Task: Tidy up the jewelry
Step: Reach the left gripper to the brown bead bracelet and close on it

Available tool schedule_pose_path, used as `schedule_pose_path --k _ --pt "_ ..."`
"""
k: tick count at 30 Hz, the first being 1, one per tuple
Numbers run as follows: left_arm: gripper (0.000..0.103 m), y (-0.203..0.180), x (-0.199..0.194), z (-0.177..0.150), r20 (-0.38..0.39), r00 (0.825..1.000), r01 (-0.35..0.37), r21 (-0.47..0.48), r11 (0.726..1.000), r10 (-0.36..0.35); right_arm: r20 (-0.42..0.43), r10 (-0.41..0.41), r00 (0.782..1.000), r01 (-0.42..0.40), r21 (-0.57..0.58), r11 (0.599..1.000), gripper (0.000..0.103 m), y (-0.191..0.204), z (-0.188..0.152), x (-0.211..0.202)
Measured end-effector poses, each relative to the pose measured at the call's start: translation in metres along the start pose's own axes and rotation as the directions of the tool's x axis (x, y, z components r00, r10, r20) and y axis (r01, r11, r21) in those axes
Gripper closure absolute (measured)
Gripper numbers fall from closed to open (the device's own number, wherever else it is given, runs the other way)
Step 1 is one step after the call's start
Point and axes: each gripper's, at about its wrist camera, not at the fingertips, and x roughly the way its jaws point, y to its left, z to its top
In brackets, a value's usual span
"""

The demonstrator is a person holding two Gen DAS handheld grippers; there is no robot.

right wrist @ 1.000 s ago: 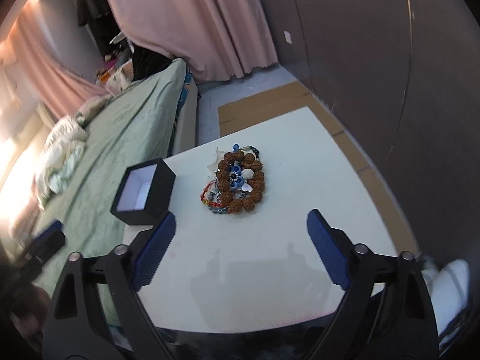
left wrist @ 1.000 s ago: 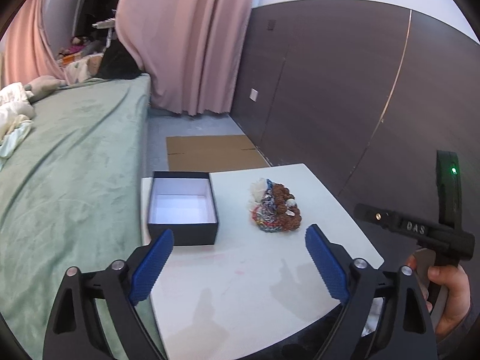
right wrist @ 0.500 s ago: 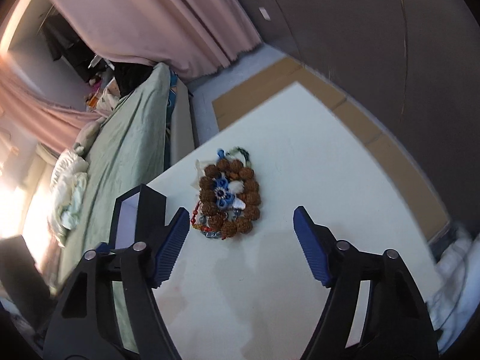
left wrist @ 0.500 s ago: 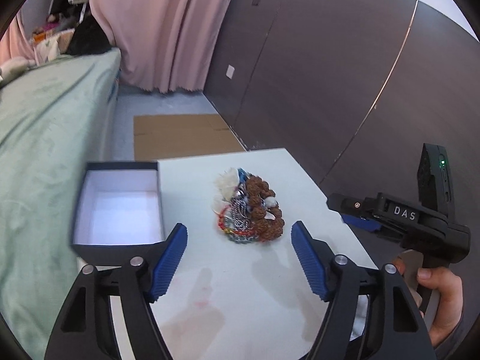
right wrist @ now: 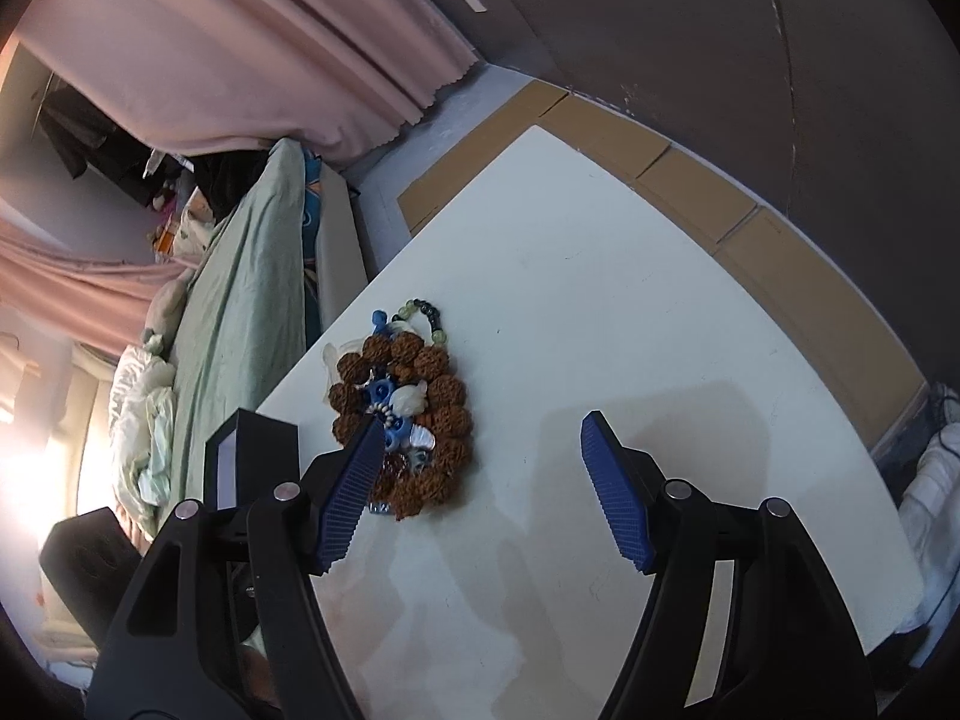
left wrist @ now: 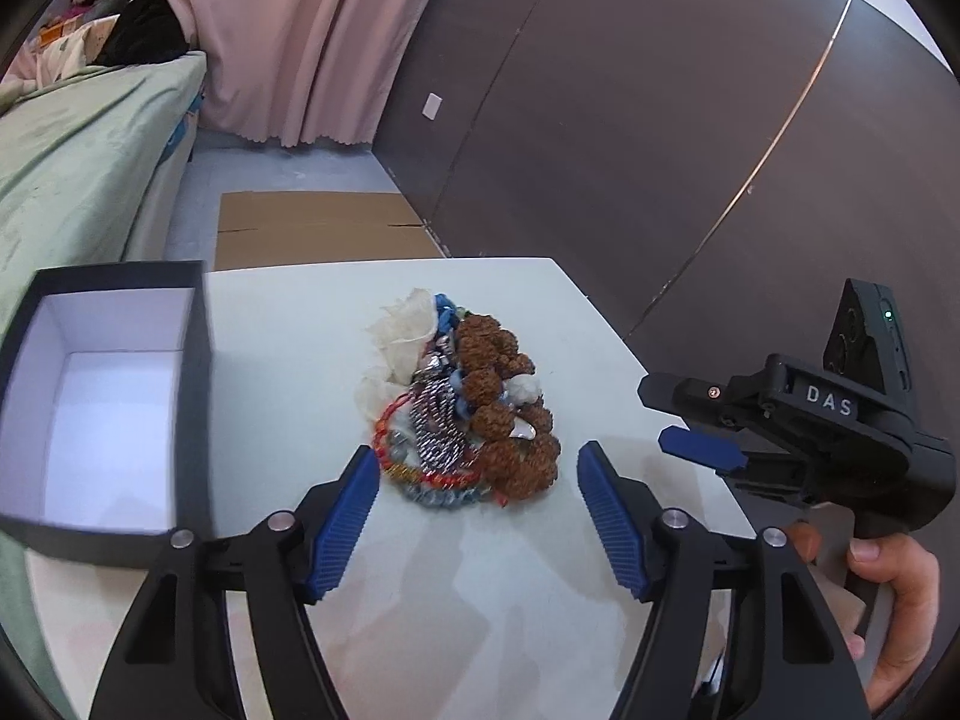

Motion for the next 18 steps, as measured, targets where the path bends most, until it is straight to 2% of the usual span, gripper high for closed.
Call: schedule_pose_path --k 3,5,7,9,10,11,12,15,18 --pt "0.044 -0.006 0.016 0.003 0.012 1.0 0.015 0.02 1.0 -0.015 0.003 -0.003 1.0 0.003 0.02 1.0 0.034 -0.001 0.001 0.004" --pt "0.052 -0.008 0.03 0.002 -0.005 1.0 -0.002 0.031 1.0 0.002 -0.004 -0.006 1.0 0.006 0.018 1.0 0.034 0.001 0.0 0.009" --pt "0.057 -0.003 0.042 -0.002 -0.04 0.999 -0.002 0.004 1.0 0.002 -0.015 -0.006 1.0 0.006 0.013 1.0 0.034 0.003 -0.001 0.011" --pt "0.062 -0.001 0.046 -0.004 -0.04 0.999 0.0 -0.003 1.0 0.0 -0.023 -0.009 1.0 0.009 0.007 1.0 0.034 0.004 -0.002 0.013" --pt "0.069 -0.001 0.046 -0.005 -0.036 0.999 -0.012 0.006 1.0 0.013 -0.026 -0.011 1.0 0.011 0.003 1.0 0.034 0.005 -0.002 0.013" --pt "0.083 -0.001 0.046 -0.004 -0.042 0.999 -0.006 0.006 1.0 0.006 -0.028 -0.013 1.0 0.013 0.0 1.0 0.034 0.006 -0.003 0.013" --pt "0.086 -0.001 0.046 -0.004 -0.045 0.999 0.009 -0.001 1.0 -0.009 -0.03 -0.017 0.999 0.017 -0.001 1.0 0.034 0.007 -0.003 0.014" --pt "0.087 -0.001 0.035 -0.002 -0.017 1.0 0.0 -0.017 1.0 0.0 -0.034 -0.027 0.999 0.027 -0.004 1.0 0.034 0.009 -0.004 0.016" --pt "0.087 -0.003 0.016 0.006 0.014 1.0 0.026 -0.029 0.999 -0.026 -0.032 -0.017 0.999 0.017 0.001 1.0 0.037 0.012 -0.004 0.018"
